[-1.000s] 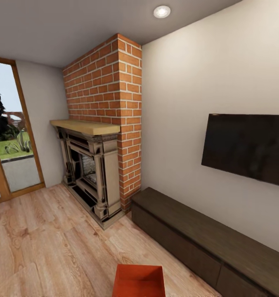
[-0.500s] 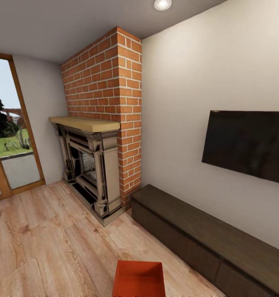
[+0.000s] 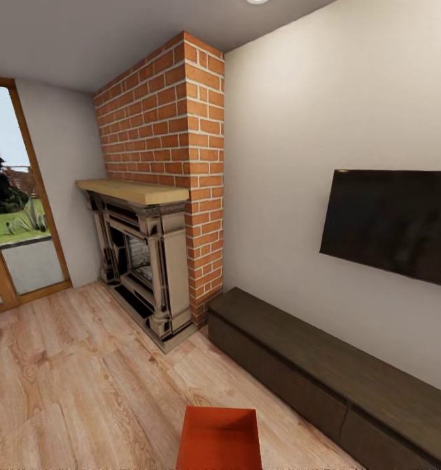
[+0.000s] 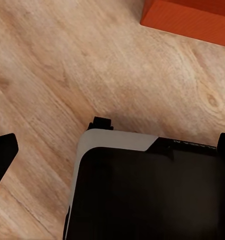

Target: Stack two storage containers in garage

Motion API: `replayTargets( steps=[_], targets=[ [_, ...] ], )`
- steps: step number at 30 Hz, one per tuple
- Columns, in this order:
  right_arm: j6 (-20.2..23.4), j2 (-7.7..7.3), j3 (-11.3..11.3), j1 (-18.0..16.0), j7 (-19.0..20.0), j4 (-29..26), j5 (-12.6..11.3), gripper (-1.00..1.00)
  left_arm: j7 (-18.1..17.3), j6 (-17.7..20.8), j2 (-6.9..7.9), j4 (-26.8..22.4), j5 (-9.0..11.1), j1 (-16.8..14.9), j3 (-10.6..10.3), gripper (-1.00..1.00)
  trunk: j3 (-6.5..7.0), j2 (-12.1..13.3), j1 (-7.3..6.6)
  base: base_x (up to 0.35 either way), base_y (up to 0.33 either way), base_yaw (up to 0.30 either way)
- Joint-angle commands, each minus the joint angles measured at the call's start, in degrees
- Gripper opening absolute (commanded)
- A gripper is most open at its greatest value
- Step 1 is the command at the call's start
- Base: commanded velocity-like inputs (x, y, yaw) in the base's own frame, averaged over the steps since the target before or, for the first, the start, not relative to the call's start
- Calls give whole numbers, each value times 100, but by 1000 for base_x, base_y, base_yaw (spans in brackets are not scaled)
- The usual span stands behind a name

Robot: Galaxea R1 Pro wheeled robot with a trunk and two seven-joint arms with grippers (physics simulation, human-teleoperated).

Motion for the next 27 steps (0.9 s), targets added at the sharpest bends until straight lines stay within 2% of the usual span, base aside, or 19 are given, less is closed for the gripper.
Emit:
replayTargets(
  steps=[1,27],
  targets=[
    [-32,1,43,-9,-2,17,-19,100,5,20,0,-3,51,-4,27,100,-21,-10,2,0,0,0],
    [-33,0,31,-8,-2,16,-20,100,5,20,0,-3,51,-4,28,100,-256,-10,2,0,0,0]
  ],
)
